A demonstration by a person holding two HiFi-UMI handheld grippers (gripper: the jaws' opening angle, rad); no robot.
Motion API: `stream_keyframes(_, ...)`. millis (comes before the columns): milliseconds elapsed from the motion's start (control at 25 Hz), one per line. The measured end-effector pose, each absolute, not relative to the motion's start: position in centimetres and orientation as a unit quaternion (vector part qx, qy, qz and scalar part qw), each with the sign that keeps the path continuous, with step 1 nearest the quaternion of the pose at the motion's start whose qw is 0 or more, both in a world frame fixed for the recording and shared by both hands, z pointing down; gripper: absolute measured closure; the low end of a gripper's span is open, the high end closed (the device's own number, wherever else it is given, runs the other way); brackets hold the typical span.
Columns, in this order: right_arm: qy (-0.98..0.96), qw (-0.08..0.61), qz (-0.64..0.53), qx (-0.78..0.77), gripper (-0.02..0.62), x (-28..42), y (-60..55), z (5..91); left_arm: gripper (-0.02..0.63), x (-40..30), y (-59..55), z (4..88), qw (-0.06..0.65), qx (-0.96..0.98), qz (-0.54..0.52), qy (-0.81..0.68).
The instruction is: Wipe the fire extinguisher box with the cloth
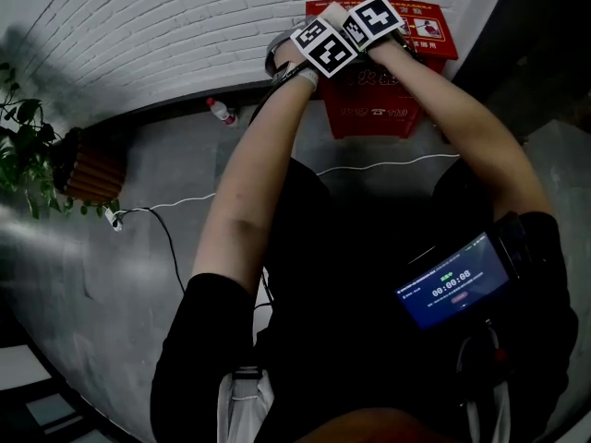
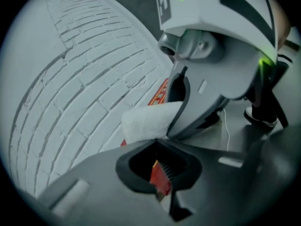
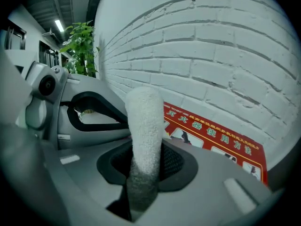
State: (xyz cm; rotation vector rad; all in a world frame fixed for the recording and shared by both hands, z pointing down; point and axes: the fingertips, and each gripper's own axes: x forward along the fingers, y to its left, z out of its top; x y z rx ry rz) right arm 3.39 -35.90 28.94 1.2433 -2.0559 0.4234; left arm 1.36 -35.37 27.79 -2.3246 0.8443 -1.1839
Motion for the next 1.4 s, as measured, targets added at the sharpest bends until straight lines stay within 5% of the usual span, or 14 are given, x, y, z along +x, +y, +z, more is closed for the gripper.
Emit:
stream_keyframes(1000,-0.722,0.267,0.22,0.6,0.485,29.0,-27.4,28.3,0.607,22.4,-26.0,27.8,0.277,-0.848,-0.411,0.189)
stream_keyframes(1400,-0.771,0.228,0.122,0.582,0.483,25.0,-27.0,24.5,0.607,21.9,-25.9,24.8,0.267,-0.868,-0.352,0.228)
